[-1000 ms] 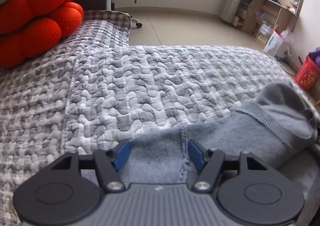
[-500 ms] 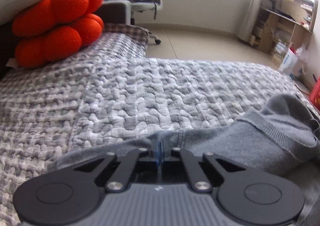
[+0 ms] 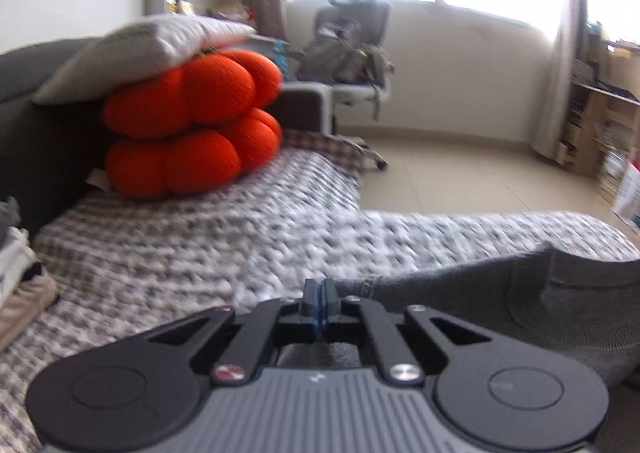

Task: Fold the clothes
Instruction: 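Lift the sweater with both grippers and pull it taut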

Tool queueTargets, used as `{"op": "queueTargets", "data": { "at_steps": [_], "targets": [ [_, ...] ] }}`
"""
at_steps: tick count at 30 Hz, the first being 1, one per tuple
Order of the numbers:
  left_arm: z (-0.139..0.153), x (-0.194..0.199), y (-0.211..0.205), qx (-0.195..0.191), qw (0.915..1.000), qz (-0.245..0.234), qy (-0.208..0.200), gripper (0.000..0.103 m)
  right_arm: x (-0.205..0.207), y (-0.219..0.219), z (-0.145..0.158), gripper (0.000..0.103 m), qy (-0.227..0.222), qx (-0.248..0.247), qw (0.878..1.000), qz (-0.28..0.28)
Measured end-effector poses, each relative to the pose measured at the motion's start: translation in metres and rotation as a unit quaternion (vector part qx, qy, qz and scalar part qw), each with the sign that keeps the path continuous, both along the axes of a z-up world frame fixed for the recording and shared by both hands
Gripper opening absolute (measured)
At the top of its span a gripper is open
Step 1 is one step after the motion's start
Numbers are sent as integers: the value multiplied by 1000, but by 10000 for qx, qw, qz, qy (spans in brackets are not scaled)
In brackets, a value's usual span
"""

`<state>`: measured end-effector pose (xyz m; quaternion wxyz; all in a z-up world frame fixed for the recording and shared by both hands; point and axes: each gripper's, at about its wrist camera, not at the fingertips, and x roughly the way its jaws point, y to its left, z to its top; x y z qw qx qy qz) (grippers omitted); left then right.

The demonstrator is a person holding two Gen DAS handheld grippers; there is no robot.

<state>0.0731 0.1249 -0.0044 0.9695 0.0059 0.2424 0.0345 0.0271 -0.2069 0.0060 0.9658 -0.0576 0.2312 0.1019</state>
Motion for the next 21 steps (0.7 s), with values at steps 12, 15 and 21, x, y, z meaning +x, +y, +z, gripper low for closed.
{"op": "queueTargets", "data": {
  "at_steps": [12, 15, 21],
  "targets": [
    [6, 46, 28, -47, 9967, 762, -291, 1, 78, 36, 12, 5, -365, -148, 9991, -161],
    [5, 61, 33, -19, 9959, 856, -304, 1, 97, 46, 10, 5, -402, -214, 9988, -205],
    [-6, 93, 37, 56, 9945, 1009, -266, 1, 139, 66, 1, 5, -396, -384, 9979, -327]
  ]
}}
